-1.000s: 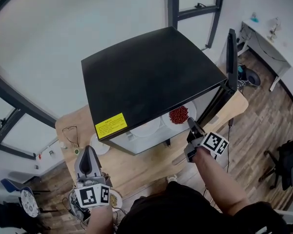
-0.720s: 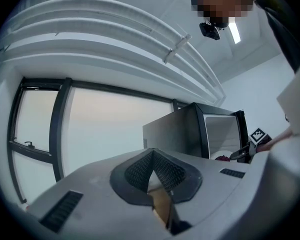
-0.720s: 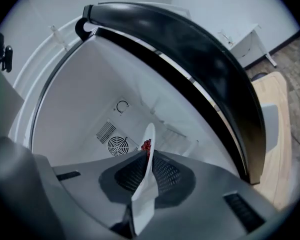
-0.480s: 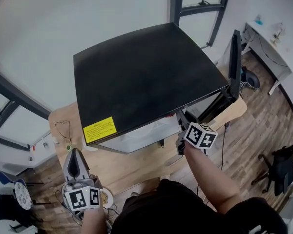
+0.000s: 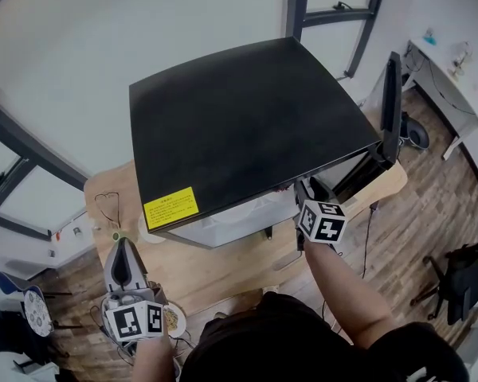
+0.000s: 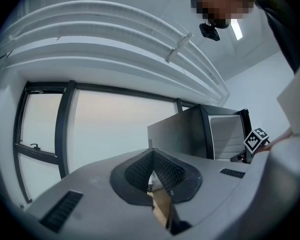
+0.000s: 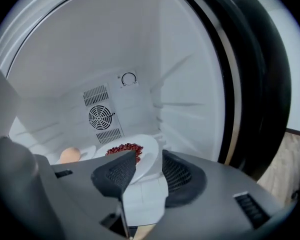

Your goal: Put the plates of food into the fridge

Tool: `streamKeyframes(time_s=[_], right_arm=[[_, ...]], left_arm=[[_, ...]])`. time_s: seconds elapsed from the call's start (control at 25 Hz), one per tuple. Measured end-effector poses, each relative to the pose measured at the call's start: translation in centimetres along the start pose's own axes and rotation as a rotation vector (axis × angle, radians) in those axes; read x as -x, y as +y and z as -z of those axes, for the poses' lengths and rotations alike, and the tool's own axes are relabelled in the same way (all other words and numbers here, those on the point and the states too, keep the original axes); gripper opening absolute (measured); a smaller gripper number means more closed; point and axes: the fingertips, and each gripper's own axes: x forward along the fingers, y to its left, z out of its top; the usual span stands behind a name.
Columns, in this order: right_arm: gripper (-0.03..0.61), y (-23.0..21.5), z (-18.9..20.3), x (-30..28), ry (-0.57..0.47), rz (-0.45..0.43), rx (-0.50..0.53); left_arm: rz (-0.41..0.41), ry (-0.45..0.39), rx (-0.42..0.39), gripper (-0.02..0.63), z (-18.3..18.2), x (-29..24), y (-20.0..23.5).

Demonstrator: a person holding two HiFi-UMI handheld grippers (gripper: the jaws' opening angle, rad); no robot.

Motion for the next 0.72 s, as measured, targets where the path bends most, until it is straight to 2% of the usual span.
streamKeyframes(time_s=[0.12,0.28,0.48,0.72], right_arm=[[0.173,0.0,-0.3,0.5,-0.026,0.002,-0.007],[0.173,0.9,-0.9,1.7,-0.081,-0.030,-0.019],[0.173,3.3,-2.1,4.1,-0.193,-0.128,-0.040],[0.172,7.3,-1.9,7.5,-0.302,-0.327,-0.074]], left_arm=[[0.011,-0.004,-0.005,0.003,-0.1,0.0,-0.1],[0.019,-0.017,-0.061,0.003,-0.5,0.2,-0.3],[0.042,-0.033,-0.042,0.003,-0.6,1.3,0.0],[0.026,-0.033,-0.016,0.003,0.7,3.6,1.3]])
